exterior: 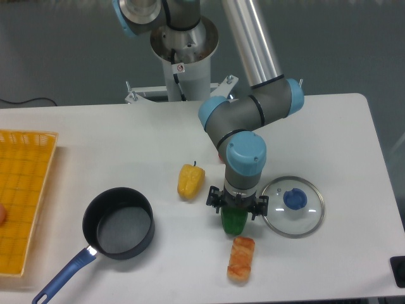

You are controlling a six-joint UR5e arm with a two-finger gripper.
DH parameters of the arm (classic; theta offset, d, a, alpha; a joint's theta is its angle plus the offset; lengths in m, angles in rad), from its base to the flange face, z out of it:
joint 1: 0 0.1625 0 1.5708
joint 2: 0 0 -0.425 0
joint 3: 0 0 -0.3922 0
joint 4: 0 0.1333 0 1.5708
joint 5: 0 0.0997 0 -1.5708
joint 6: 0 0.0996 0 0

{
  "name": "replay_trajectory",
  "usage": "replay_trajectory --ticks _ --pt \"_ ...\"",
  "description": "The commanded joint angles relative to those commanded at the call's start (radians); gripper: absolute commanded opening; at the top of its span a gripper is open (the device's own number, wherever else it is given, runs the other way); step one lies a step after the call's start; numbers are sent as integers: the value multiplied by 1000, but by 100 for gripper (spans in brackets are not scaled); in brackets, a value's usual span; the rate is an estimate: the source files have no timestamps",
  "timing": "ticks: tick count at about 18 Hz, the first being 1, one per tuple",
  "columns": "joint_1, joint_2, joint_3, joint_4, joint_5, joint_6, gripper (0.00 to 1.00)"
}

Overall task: Pick up the green chilies
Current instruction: 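Close the gripper around the green bell pepper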

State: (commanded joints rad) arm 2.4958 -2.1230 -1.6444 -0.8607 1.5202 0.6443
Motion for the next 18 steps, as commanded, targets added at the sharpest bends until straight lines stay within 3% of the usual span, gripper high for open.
replay_trajectory --ticks 3,5,9,14,18 --pt "0 -3 0 6 0 2 85" --pt "0 -2 0 9 0 3 68" --pt "0 6 5 9 0 6 53" --pt "0 21 18 6 15 34 52" --pt "-2 52 29 3 78 130 52"
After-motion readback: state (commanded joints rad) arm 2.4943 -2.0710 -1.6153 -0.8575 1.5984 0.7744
